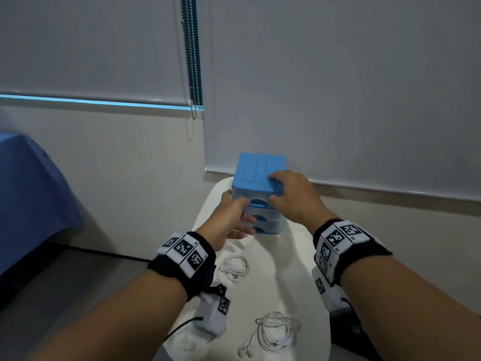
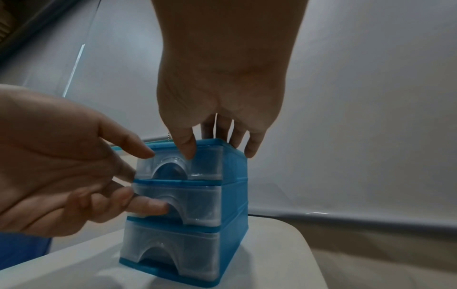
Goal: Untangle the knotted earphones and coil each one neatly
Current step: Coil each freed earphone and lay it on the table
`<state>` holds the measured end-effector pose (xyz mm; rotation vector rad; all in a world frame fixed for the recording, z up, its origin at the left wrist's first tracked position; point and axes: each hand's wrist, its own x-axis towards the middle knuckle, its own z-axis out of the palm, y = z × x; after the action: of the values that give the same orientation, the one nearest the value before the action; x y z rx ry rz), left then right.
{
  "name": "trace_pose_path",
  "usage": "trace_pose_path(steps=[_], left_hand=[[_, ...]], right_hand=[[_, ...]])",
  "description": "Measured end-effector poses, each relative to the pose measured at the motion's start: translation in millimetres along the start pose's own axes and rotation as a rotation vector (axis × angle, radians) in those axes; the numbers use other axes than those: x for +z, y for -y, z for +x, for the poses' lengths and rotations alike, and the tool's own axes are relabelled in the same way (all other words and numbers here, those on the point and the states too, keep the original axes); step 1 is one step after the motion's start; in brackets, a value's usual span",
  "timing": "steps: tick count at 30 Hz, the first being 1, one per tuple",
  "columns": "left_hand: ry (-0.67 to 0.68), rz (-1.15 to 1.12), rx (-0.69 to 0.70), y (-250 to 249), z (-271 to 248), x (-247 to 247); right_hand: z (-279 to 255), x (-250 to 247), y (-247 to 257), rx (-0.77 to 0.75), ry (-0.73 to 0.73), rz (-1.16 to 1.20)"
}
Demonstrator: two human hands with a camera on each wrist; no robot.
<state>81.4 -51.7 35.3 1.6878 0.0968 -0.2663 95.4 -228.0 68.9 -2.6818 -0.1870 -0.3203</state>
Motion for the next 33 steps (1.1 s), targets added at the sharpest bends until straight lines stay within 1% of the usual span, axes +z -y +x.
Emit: trace_pose_path(steps=[2,4,7,11,14,18,22,23,25,27,28,30,33], left_hand=[[0.017,-0.168,-0.068,1.9,4.8,10.9],[0.005,-0.329,-0.121,3.9,9.2,19.8],[-0.016,-0.495,-0.181,6.3,10.9,27.9],[-0.031,-0.563,-0.185,6.5,12.3,29.3],[-0.033,-0.566,-0.182,6.9,8.8,29.4],[0.017,-0.554,-0.201,12.2,-0.3,20.0],[0.079,-0.474,-0.254,11.2,-11.0,6.4],[0.079,-0.420,-0.274,10.4,-12.5,4.4],[0.025,-0.224,-0.280,11.1,-11.3,0.6],[-0.060,0.005,-0.228,11.9,-6.8,-3.4],[-0.087,0.082,-0.195,12.4,-3.6,-5.4],[-0.103,0.158,-0.148,12.2,1.3,-8.2],[-0.105,0.215,-0.115,9.7,2.5,-12.6]], right_hand=[[0.2,-2.3,-2.7,-0.005,0.011,-0.006],[0.4,-3.1,-5.9,0.005,0.012,0.007],[0.7,-2.4,-7.0,0.024,0.012,0.034],[2.1,-2.1,-6.3,0.033,0.011,0.046],[1.3,-3.6,-6.1,0.047,0.019,0.055],[-0.7,-4.2,-7.9,0.058,0.028,0.065],[-2.7,-3.7,-3.5,0.055,0.020,0.075],[-3.3,-3.7,-2.0,0.055,0.020,0.069],[-3.9,-3.7,-0.9,0.056,0.020,0.063],[-4.6,-4.6,-0.9,0.060,0.024,0.066],[-5.0,-4.9,-0.8,0.061,0.026,0.069],[-6.0,-5.5,-0.6,0.063,0.027,0.073],[-7.3,-6.7,-0.7,0.057,0.029,0.067]])
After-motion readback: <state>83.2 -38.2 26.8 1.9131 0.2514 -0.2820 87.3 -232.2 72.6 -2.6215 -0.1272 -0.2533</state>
